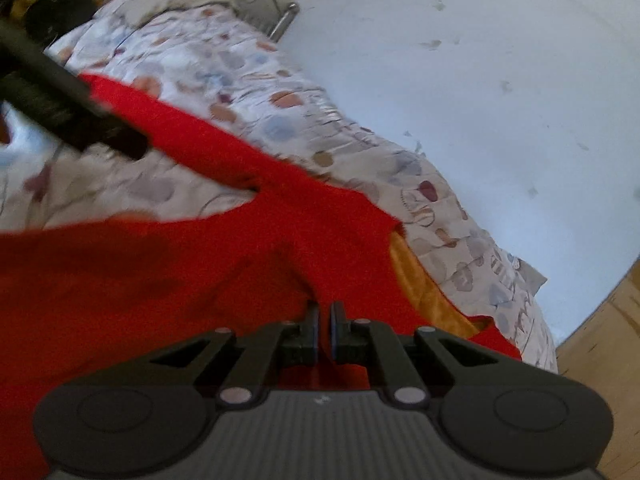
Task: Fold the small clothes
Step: 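Carry the grasped sleeve across the sweater body with the right tool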
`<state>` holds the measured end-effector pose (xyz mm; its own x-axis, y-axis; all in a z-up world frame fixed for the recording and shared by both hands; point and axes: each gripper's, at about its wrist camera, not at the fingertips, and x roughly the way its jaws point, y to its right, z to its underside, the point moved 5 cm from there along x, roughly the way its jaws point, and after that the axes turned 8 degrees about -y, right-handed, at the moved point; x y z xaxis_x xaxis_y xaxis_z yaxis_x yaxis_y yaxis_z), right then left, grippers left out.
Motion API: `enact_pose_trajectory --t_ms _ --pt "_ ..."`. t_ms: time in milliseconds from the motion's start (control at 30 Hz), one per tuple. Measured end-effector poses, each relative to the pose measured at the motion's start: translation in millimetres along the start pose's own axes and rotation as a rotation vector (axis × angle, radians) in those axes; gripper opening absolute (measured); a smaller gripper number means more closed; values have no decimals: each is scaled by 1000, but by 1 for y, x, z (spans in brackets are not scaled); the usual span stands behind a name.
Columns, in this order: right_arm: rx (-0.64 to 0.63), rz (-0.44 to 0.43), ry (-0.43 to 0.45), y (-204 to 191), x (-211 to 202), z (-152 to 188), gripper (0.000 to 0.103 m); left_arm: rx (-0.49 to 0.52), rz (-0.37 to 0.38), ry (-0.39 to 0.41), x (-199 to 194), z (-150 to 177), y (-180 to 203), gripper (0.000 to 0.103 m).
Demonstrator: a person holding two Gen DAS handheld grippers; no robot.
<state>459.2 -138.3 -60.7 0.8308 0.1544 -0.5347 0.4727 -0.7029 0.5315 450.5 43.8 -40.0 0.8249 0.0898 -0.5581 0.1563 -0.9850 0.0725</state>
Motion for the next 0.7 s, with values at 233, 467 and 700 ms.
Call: enact_pose_trajectory --t_ms 233,467,700 --pt "184 -28 -19 42 -33 31 81 -60 139 12 16 -13 33 102" --pt "372 -21 -66 84 -57 82 92 -85 218 -21 30 -17 65 102" --pt "143 -86 -22 48 -35 49 77 -99 240 -72 24 -19 52 102"
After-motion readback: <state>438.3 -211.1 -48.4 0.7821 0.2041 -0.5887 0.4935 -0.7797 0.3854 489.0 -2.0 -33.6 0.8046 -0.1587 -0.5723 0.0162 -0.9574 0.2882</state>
